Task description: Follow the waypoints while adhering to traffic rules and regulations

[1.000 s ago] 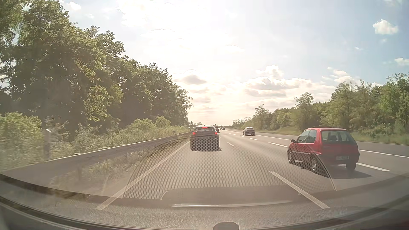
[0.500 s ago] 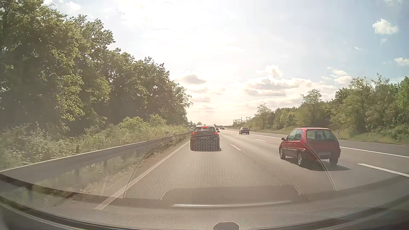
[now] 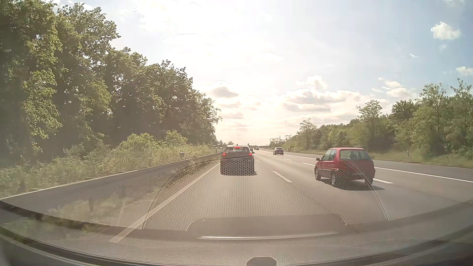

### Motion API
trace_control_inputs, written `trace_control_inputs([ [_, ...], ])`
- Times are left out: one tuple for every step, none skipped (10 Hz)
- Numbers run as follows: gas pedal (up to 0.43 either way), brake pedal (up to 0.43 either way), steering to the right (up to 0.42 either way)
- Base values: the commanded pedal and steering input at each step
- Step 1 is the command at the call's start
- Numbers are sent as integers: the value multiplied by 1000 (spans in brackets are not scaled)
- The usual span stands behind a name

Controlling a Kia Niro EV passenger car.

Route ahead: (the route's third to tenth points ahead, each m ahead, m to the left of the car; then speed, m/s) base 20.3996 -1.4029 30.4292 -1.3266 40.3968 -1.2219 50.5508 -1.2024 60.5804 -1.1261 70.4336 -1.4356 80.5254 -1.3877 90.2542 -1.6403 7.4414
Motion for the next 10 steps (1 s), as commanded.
trace_control_inputs([
  [0, 110, -2],
  [0, 79, -2],
  [0, 43, -2],
  [0, 6, -2],
  [0, 0, -2],
  [0, 0, -2],
  [0, 0, -2],
  [0, 12, -2],
  [0, 0, -2],
  [0, 0, -1],
])
